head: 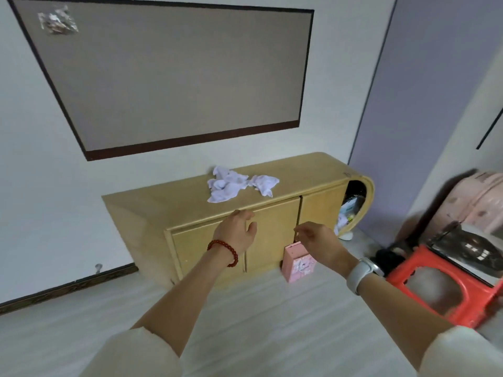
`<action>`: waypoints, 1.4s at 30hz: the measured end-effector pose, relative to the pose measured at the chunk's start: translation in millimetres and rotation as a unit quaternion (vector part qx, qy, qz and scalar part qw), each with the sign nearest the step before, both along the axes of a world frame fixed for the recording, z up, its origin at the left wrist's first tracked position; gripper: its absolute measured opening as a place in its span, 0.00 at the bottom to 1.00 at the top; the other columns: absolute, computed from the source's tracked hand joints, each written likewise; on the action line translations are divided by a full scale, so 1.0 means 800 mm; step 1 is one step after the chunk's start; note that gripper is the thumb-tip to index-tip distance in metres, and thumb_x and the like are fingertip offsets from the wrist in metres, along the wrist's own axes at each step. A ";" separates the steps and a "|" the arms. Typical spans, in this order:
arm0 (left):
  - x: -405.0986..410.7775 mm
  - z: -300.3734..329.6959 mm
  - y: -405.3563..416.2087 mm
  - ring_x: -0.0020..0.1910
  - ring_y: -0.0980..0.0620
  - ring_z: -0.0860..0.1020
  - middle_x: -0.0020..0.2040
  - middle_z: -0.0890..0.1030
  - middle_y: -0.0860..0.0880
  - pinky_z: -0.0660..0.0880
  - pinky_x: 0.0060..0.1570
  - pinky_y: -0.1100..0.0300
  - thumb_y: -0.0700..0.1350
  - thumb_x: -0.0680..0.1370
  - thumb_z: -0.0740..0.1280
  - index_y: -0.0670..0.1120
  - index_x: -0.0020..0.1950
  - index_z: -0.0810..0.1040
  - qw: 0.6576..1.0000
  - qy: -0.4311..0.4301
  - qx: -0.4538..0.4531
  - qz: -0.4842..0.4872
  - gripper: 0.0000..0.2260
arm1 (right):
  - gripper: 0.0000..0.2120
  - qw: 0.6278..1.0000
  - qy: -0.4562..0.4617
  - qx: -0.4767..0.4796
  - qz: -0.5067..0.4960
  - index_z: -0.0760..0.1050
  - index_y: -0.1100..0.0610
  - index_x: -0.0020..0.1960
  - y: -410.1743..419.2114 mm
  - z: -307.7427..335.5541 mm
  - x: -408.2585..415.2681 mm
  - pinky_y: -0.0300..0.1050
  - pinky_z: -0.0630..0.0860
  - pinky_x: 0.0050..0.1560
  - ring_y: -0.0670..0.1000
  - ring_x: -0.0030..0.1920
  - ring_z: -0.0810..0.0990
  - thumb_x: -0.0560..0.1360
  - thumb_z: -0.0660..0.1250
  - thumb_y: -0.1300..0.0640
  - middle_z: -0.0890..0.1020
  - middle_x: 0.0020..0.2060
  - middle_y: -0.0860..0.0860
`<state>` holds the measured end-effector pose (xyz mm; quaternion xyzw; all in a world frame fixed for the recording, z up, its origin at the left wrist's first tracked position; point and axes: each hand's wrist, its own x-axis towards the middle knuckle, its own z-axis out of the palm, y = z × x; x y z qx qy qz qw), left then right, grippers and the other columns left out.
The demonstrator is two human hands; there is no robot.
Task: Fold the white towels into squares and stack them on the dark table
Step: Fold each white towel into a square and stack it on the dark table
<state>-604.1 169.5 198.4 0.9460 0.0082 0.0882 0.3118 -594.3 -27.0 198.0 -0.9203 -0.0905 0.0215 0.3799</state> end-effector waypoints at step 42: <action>0.799 -0.290 -0.018 0.36 0.55 0.76 0.39 0.80 0.48 0.69 0.37 0.68 0.40 0.71 0.69 0.41 0.42 0.81 0.944 -0.013 -0.064 0.324 0.03 | 0.13 0.815 0.016 -0.220 0.535 0.72 0.52 0.59 0.121 -0.254 0.967 0.48 0.63 0.64 0.51 0.64 0.65 0.75 0.59 0.59 0.70 0.63 0.48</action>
